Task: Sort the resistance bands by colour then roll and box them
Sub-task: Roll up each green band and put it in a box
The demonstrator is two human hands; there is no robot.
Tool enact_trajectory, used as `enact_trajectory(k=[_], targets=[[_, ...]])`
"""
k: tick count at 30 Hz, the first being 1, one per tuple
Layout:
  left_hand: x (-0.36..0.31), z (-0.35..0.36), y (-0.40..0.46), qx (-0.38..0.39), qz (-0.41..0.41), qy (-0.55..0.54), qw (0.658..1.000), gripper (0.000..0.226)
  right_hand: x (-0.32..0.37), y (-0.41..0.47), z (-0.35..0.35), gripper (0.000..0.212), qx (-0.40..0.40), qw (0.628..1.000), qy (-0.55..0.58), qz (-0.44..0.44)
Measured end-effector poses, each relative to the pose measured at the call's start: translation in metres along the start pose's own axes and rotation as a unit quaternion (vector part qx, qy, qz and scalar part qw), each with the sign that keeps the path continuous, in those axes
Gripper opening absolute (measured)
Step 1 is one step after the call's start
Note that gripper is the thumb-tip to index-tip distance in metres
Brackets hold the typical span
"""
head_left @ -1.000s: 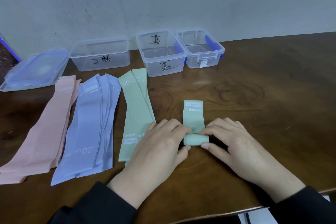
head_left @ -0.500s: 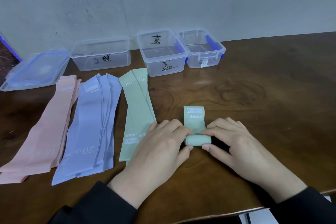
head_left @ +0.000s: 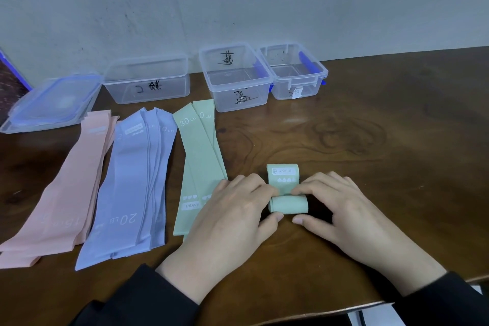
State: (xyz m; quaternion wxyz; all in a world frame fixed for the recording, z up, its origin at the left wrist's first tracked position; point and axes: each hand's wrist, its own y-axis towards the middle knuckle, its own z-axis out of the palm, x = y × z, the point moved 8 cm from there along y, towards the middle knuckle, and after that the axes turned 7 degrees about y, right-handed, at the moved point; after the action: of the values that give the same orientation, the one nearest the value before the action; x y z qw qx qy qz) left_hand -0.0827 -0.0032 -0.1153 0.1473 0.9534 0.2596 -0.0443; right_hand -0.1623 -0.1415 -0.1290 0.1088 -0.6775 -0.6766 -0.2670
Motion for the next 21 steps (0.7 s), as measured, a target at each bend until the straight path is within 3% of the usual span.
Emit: enact_trajectory(k=[21], targets=[[0.0004,-0.0025,-0.0007,-0.012,-0.008,-0.006,1.0,0.035,0.0019,-0.0001,-0.0016,0.037,-0.009,1.0,0.001,-0.005]])
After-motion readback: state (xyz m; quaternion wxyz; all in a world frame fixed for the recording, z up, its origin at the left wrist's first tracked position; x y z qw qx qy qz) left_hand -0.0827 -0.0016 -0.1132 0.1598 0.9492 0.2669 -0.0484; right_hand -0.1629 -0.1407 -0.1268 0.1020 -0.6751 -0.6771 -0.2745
